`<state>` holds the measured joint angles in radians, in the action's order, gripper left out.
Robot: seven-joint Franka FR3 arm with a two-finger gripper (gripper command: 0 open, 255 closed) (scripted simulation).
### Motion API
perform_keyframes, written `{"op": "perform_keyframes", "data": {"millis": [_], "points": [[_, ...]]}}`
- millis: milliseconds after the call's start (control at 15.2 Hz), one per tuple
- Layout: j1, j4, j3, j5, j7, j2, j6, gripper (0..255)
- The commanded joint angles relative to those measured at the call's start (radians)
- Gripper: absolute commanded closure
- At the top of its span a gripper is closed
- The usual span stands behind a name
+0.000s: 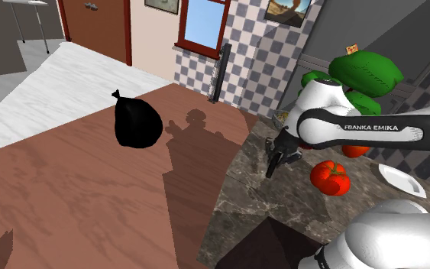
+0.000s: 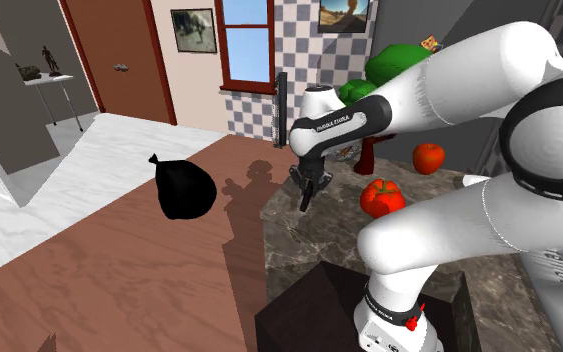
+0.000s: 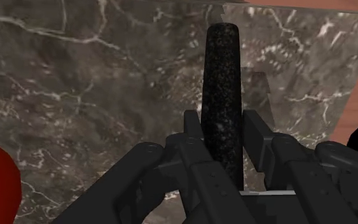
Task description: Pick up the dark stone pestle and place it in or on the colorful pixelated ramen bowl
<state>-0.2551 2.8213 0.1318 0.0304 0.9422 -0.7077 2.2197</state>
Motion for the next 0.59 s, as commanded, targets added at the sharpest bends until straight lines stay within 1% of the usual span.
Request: {"op": "perform_keyframes", "data": {"millis": [0, 528], "points": [[0.001, -0.018, -0.002, 0.000, -0.002, -0.016, -0.035, 255], [0.000, -0.104, -0.011, -0.004, -0.008, -0.057, -0.161, 255]]}}
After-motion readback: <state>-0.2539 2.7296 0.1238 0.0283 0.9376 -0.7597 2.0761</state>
